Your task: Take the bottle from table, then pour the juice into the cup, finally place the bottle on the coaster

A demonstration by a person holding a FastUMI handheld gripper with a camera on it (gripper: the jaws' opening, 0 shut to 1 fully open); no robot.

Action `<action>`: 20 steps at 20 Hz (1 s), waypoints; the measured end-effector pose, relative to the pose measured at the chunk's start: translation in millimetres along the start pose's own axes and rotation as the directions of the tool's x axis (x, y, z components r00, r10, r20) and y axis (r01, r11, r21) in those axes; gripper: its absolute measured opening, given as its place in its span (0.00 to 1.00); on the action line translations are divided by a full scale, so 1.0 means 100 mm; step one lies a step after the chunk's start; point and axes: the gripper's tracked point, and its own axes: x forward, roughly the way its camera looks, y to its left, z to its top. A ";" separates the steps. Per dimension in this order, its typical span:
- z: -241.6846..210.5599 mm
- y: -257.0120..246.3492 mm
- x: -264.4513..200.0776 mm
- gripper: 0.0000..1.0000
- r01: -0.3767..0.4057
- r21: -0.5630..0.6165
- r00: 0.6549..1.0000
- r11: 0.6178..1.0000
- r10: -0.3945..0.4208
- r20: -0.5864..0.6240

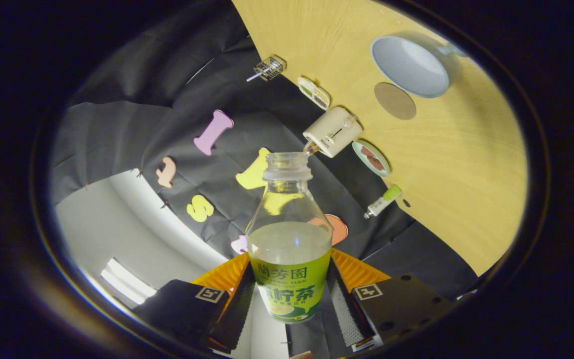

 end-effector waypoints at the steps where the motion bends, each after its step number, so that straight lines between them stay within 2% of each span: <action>1: 0.01 -0.01 -0.01 0.79 0.000 0.005 1.000 1.000 0.000 0.004; 7: 0.06 -0.05 -0.07 0.79 0.009 -0.062 1.000 0.998 -0.008 0.019; 11: 0.15 -0.32 -0.12 0.79 0.107 -0.191 0.994 0.976 -0.099 0.048; 13: 0.19 -0.42 -0.14 0.79 0.160 -0.293 0.987 0.943 -0.142 0.080; 15: 0.27 -0.52 -0.17 0.79 0.211 -0.399 0.977 0.892 -0.177 0.121; 18: 0.21 -0.49 -0.13 0.79 0.186 -0.503 0.982 0.844 -0.143 0.123; 20: 0.22 -0.55 -0.15 0.79 0.200 -0.589 0.979 0.783 -0.146 0.139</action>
